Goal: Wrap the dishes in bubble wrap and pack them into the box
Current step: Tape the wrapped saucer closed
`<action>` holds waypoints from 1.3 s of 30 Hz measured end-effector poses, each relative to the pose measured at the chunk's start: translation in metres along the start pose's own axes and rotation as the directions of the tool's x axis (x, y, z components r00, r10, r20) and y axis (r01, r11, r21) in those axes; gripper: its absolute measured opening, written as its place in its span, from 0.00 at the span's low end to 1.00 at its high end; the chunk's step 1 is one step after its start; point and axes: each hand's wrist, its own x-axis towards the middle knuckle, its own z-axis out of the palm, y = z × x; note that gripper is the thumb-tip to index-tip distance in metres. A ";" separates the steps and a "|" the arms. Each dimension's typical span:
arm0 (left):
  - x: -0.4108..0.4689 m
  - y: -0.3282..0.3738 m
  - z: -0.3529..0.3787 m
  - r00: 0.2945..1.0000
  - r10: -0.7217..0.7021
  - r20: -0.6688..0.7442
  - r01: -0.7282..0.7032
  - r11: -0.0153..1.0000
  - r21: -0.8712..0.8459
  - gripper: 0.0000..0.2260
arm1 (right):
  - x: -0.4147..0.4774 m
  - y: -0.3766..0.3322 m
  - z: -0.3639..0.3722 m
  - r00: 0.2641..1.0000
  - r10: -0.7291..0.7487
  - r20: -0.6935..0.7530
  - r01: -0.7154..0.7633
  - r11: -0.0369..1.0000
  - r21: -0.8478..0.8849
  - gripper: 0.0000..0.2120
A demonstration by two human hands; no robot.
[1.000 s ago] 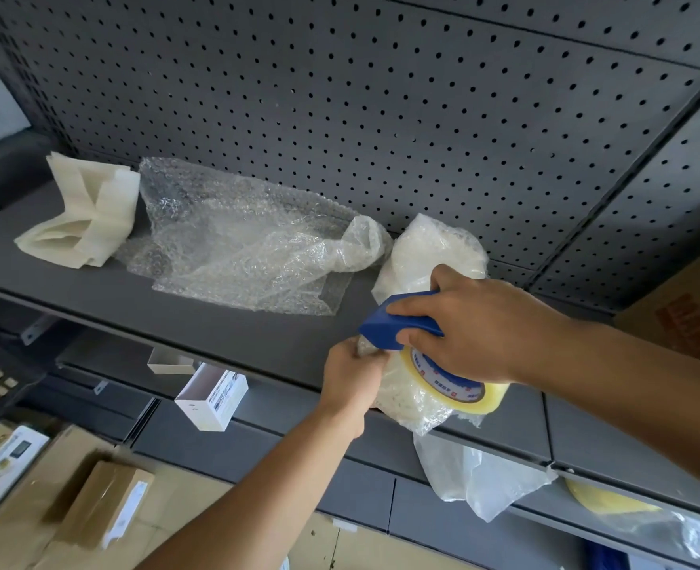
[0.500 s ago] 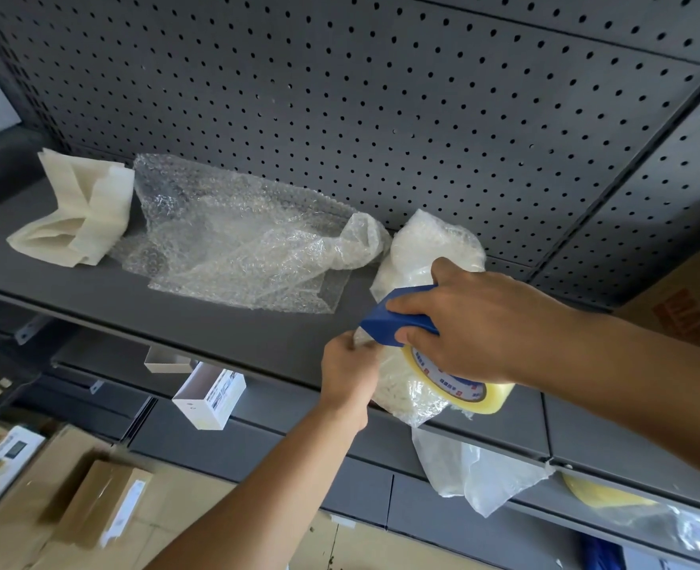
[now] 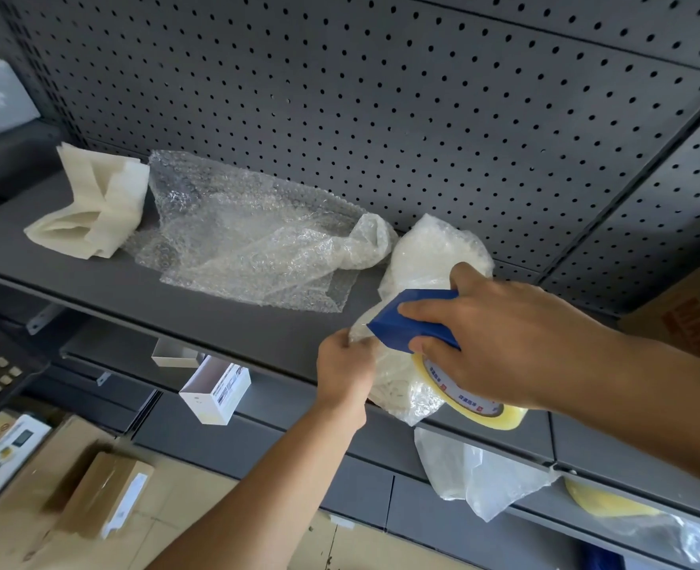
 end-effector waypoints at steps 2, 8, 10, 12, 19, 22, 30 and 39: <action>0.002 0.003 -0.003 1.000 0.007 -0.028 -0.007 1.000 -0.011 0.11 | -0.003 0.000 -0.003 1.000 -0.002 -0.012 0.002 1.000 -0.002 0.19; 0.005 0.008 -0.005 0.999 -0.001 -0.051 -0.002 0.999 -0.052 0.02 | -0.009 0.001 -0.008 1.000 0.011 -0.013 -0.011 1.000 -0.012 0.20; 0.008 0.007 -0.005 0.999 0.002 -0.040 -0.003 0.999 -0.038 0.07 | -0.012 0.005 -0.010 1.000 0.014 -0.006 -0.014 0.999 -0.035 0.20; 0.009 0.005 -0.005 0.999 0.003 -0.034 -0.004 1.000 -0.020 0.08 | -0.014 0.007 -0.010 1.000 0.017 0.010 -0.017 0.999 -0.043 0.20; 0.014 0.005 -0.005 0.997 -0.075 -0.020 0.075 0.997 -0.018 0.07 | -0.019 0.011 -0.007 0.999 0.035 0.039 -0.034 0.999 -0.027 0.20; 0.016 0.007 -0.007 0.995 -0.095 -0.020 0.094 0.995 -0.031 0.07 | -0.024 0.011 -0.007 0.999 0.026 0.038 -0.025 0.999 -0.021 0.20; 0.021 0.011 -0.011 0.991 -0.126 -0.037 0.123 0.989 -0.085 0.07 | -0.042 0.010 -0.004 0.996 0.053 0.079 -0.054 0.999 0.010 0.27; 0.021 0.018 -0.017 0.989 -0.144 0.017 0.145 0.986 -0.077 0.08 | -0.067 0.024 0.014 0.997 0.078 0.024 -0.079 0.995 0.060 0.27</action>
